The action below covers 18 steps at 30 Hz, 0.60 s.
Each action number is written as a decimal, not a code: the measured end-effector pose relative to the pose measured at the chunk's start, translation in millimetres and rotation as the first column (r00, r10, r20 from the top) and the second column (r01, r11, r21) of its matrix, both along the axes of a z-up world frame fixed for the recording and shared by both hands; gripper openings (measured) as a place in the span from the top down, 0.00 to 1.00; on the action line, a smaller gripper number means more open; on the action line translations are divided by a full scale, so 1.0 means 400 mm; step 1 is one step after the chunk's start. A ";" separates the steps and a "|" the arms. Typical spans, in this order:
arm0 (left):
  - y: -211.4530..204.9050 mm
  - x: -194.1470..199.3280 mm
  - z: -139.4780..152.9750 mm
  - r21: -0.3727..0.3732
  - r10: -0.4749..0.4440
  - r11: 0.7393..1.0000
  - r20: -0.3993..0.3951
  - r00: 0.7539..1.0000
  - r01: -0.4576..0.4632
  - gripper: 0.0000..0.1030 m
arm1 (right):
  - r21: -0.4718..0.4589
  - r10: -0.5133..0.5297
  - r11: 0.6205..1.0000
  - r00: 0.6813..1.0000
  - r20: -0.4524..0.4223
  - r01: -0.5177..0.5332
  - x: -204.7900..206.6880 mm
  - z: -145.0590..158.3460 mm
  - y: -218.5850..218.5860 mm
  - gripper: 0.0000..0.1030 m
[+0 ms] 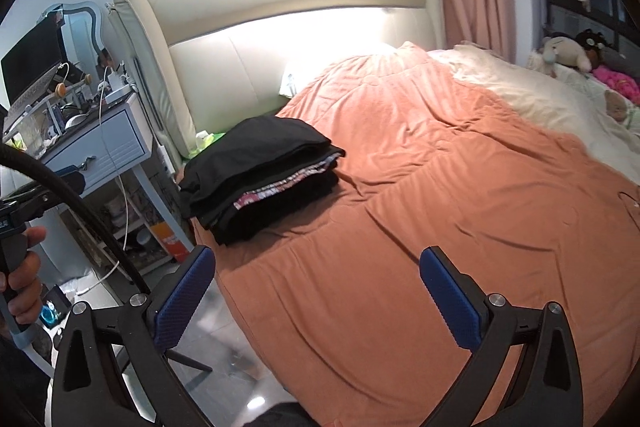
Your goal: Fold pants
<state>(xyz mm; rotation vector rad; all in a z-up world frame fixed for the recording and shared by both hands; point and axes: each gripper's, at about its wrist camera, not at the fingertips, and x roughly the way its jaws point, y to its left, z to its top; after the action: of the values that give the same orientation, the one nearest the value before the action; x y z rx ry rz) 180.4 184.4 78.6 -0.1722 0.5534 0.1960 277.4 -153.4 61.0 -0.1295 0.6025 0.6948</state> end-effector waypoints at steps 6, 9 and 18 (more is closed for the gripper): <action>-0.080 -0.079 0.012 0.034 -0.051 0.998 0.054 0.997 0.049 0.01 | 0.000 -0.052 0.999 0.998 0.022 0.052 -0.117 0.022 -0.068 0.00; -0.120 -0.124 0.014 0.047 -0.073 0.996 0.071 0.995 0.070 0.01 | 0.004 -0.091 0.996 0.995 0.033 0.091 -0.170 0.029 -0.106 0.00; -0.222 -0.233 0.013 0.071 -0.140 0.989 0.105 0.984 0.133 0.01 | 0.013 -0.165 0.986 0.985 0.052 0.165 -0.354 0.025 -0.202 0.00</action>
<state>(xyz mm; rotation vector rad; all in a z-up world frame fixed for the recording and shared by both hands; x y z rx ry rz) 87.1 95.6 83.9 -0.0818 0.4467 0.0698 135.8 -234.1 70.8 -0.0888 0.5532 0.5318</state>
